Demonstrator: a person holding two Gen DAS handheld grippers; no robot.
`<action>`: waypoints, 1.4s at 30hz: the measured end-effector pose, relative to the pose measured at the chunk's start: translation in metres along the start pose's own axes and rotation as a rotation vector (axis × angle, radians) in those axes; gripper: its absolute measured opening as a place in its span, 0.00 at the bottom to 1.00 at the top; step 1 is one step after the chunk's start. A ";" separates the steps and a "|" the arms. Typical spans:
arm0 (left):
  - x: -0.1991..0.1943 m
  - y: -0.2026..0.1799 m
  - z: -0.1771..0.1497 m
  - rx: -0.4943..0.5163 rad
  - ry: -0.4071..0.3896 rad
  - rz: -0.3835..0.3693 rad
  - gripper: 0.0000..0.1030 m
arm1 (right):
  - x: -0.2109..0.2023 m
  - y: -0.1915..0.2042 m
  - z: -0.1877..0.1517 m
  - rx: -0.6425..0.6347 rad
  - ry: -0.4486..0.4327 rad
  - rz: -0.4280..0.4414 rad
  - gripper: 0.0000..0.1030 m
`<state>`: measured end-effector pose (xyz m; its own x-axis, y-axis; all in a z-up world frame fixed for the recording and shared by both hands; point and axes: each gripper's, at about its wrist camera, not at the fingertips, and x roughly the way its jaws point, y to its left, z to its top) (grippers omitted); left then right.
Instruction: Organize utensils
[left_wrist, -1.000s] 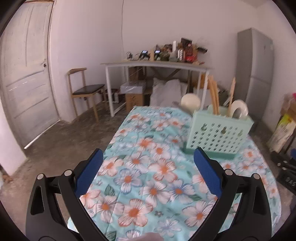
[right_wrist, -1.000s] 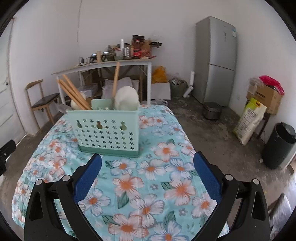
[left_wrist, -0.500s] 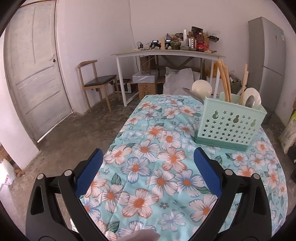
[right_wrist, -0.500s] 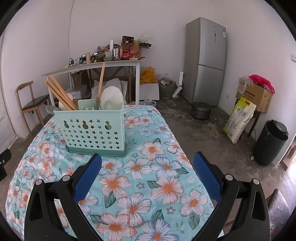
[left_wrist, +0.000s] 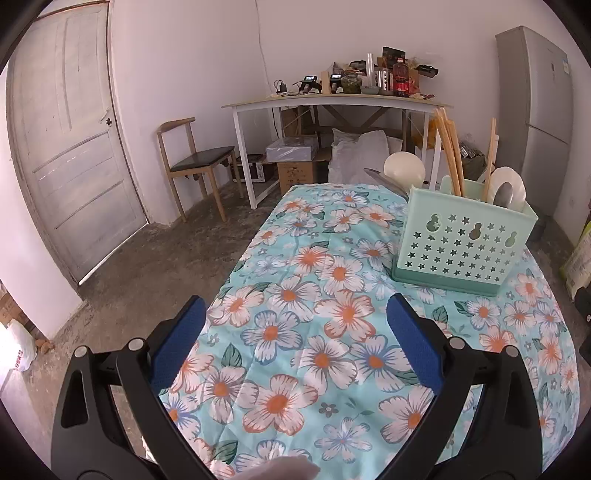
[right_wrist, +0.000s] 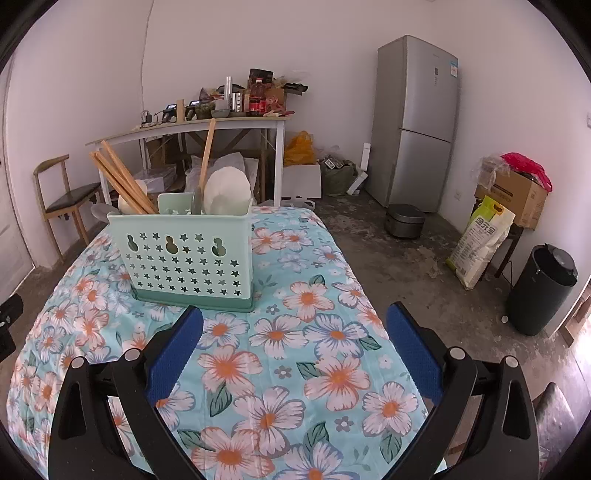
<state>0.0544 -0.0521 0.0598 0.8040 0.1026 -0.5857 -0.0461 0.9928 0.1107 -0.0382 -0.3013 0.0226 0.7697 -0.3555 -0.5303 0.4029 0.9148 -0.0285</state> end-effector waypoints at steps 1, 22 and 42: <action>0.000 0.000 0.000 0.000 0.001 -0.001 0.92 | 0.001 0.001 0.000 0.000 0.001 0.002 0.94; -0.005 -0.010 -0.003 0.043 -0.009 -0.102 0.92 | 0.007 0.002 -0.004 -0.003 0.013 0.013 0.94; -0.005 -0.026 -0.003 0.040 0.005 -0.202 0.92 | 0.005 -0.012 -0.002 0.026 0.021 0.005 0.94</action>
<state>0.0501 -0.0785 0.0573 0.7916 -0.0978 -0.6031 0.1393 0.9900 0.0223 -0.0399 -0.3138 0.0187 0.7612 -0.3462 -0.5484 0.4119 0.9112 -0.0035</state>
